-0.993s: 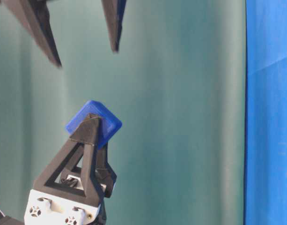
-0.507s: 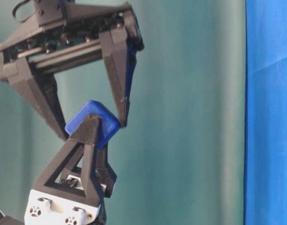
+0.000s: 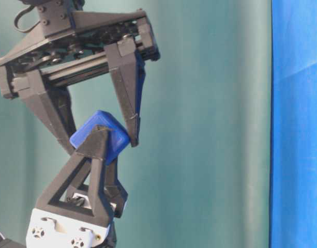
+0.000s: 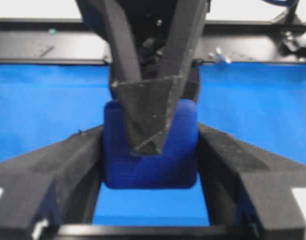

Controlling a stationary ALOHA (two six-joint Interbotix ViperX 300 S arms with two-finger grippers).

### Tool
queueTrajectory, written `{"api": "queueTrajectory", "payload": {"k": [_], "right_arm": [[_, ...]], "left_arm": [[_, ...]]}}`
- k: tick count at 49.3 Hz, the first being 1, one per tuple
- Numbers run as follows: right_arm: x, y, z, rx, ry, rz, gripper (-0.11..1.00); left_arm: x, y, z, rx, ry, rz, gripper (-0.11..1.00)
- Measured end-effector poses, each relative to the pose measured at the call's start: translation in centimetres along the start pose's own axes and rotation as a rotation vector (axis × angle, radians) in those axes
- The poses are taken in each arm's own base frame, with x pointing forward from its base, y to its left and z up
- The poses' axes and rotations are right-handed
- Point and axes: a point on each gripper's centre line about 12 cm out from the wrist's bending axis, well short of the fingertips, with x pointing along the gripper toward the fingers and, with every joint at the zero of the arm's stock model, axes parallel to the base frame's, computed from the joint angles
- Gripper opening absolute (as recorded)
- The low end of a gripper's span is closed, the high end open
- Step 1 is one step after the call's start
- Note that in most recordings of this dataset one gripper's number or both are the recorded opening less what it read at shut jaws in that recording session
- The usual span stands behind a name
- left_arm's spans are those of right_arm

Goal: Handover the blue block to the right arm after grasping it with the left arm, then place it in the designated position.
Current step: 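Close the right gripper on the cube above the left gripper, then open the left gripper and pull the cube away with the right gripper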

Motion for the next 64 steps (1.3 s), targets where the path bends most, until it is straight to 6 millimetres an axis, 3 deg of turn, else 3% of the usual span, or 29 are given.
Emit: {"api": "queueTrajectory", "payload": {"k": [44, 50, 53, 64], "right_arm": [[0.02, -0.04, -0.16, 0.016, 0.016, 0.008, 0.52], [0.01, -0.1, -0.3, 0.021, 0.023, 0.008, 0.52], [0.01, -0.11, -0.38, 0.022, 0.025, 0.008, 0.52], [0.01, -0.11, -0.38, 0.022, 0.025, 0.008, 0.52]], "left_arm": [[0.0, 0.06, 0.0, -0.002, 0.0, 0.002, 0.5], [0.0, -0.01, 0.0, 0.0, 0.0, 0.0, 0.81], [0.0, 0.0, 0.02, -0.002, -0.002, 0.0, 0.9], [0.0, 0.0, 0.02, -0.002, -0.002, 0.0, 0.93]]}}
